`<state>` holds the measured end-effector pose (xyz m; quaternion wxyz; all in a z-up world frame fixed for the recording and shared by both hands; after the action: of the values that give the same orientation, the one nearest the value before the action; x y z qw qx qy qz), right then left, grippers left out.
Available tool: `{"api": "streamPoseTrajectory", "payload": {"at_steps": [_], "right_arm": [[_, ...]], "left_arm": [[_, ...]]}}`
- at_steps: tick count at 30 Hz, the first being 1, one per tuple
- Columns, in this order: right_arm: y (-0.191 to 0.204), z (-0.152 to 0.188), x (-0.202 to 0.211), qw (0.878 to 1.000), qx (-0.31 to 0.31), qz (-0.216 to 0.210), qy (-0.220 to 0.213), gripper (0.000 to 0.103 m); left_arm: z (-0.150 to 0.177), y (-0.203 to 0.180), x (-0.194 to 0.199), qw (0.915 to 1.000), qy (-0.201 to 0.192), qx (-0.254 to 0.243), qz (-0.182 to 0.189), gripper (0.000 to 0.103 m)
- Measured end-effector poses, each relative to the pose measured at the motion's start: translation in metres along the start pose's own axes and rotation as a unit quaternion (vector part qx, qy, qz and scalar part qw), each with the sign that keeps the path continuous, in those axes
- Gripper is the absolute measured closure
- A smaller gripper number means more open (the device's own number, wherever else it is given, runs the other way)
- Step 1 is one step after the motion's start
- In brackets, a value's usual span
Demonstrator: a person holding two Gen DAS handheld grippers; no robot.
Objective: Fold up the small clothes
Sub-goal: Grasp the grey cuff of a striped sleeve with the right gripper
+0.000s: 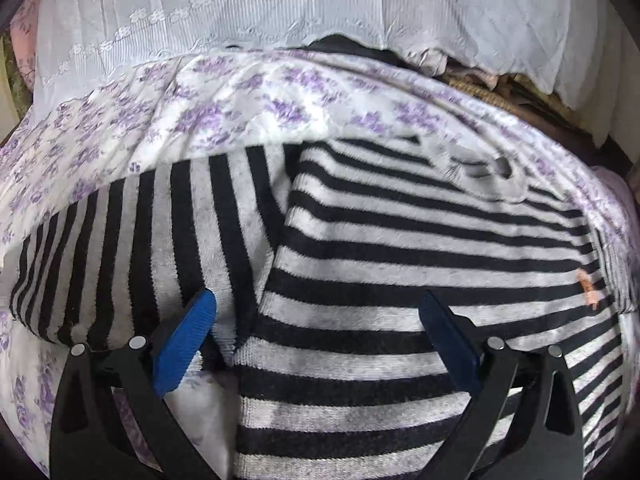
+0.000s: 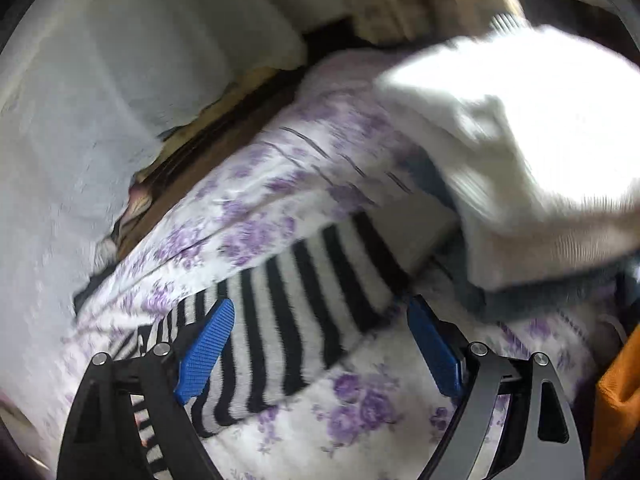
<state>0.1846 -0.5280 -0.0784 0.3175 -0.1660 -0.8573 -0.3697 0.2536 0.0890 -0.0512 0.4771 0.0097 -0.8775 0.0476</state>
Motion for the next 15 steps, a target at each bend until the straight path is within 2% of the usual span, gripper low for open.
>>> {"api": "streamPoseTrajectory", "payload": {"at_steps": [3,5,8,13,15], "right_arm": [[-0.014,0.0,-0.01,0.999,-0.037,-0.017,0.019,0.015],[-0.018,-0.001,-0.015,0.998,-0.052,-0.024,0.014,0.015],[-0.023,-0.005,-0.014,0.997,-0.066,-0.032,-0.016,0.017],[-0.023,-0.012,-0.022,0.996,-0.071,-0.017,-0.054,0.024],[-0.02,-0.011,-0.024,0.996,-0.061,-0.01,-0.058,0.04]], "left_arm": [[0.002,-0.007,-0.006,0.9994,0.008,-0.016,-0.029,0.004],[0.004,-0.012,-0.008,0.9985,0.01,-0.028,-0.046,0.004],[0.005,-0.016,-0.01,0.9973,0.012,-0.038,-0.062,0.004],[0.006,-0.017,-0.011,0.997,0.015,-0.039,-0.065,0.004],[0.006,-0.019,-0.012,0.9964,0.015,-0.043,-0.071,0.004]]}}
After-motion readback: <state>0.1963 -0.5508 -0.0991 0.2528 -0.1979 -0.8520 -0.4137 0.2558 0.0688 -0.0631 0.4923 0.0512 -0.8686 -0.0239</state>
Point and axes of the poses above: each gripper's, at about its wrist camera, not at the fingertips, and x roughly against the way its jaws point, y to its left, z to its underside, the point moved 1 cm from there along -x, roughly the way its jaws point, and after that the axes turned 6 degrees about y, right-handed, at the moved point
